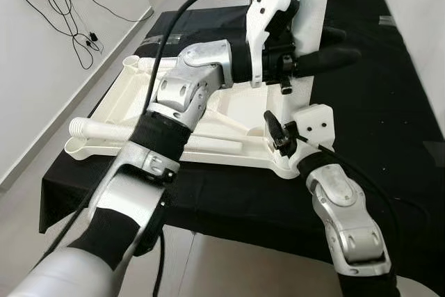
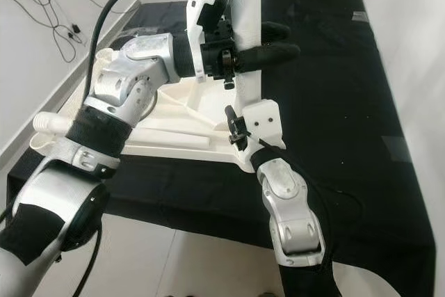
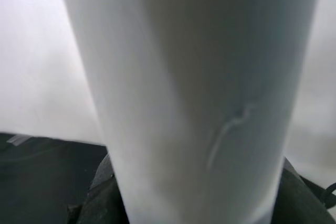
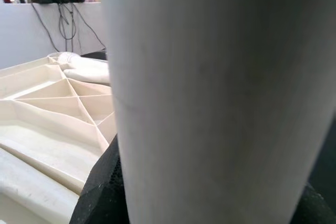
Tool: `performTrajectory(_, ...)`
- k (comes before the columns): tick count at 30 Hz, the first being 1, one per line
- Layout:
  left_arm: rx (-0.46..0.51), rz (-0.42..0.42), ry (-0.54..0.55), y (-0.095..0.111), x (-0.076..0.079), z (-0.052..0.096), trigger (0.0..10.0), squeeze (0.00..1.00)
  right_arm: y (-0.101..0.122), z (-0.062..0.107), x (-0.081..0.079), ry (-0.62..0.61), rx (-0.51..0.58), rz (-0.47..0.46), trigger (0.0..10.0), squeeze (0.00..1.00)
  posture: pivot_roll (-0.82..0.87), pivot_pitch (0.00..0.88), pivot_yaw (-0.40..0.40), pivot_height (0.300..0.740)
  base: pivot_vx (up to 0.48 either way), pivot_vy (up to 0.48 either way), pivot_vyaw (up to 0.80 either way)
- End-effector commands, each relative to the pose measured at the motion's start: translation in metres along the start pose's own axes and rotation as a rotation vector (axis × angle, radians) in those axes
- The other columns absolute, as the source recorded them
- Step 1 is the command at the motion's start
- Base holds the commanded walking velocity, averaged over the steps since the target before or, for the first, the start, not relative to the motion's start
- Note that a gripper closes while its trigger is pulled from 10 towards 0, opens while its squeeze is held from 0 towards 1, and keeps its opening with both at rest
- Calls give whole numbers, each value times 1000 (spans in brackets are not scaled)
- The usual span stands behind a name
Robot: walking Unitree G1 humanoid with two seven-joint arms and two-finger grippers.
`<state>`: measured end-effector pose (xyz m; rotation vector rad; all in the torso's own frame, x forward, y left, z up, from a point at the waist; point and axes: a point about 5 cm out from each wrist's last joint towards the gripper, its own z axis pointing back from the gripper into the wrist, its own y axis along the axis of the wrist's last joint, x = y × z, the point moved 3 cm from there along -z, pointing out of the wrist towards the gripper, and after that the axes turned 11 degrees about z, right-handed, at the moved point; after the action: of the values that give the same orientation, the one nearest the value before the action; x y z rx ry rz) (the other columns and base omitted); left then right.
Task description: Building children table
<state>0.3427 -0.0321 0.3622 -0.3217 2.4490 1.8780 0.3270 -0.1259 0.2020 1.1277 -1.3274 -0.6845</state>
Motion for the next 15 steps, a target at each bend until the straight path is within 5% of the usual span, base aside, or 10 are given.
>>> performTrajectory(1, 47, -55, 78, 17, -10, 4, 0, 0, -29, 3, -25, 115, -118, -37, 10000, 0, -37, 119, 148, 740, 0, 0, 0)
performTrajectory(6, 62, -45, 82, 19, -11, 4, 0, 0, -30, -2, -14, 104, -124, -51, 10000, 0, -39, 113, 142, 740, 0, 0, 0)
performTrajectory(7, 67, -40, 82, 19, -11, 4, 0, 0, -30, -4, -11, 117, -115, -46, 10000, 1000, -41, 109, 141, 740, 0, 0, 0)
performTrajectory(15, 93, 0, 69, 19, -11, 2, 0, 0, -22, -16, -4, 298, -51, 30, 10000, 1000, -46, 102, 136, 740, 0, 0, 0)
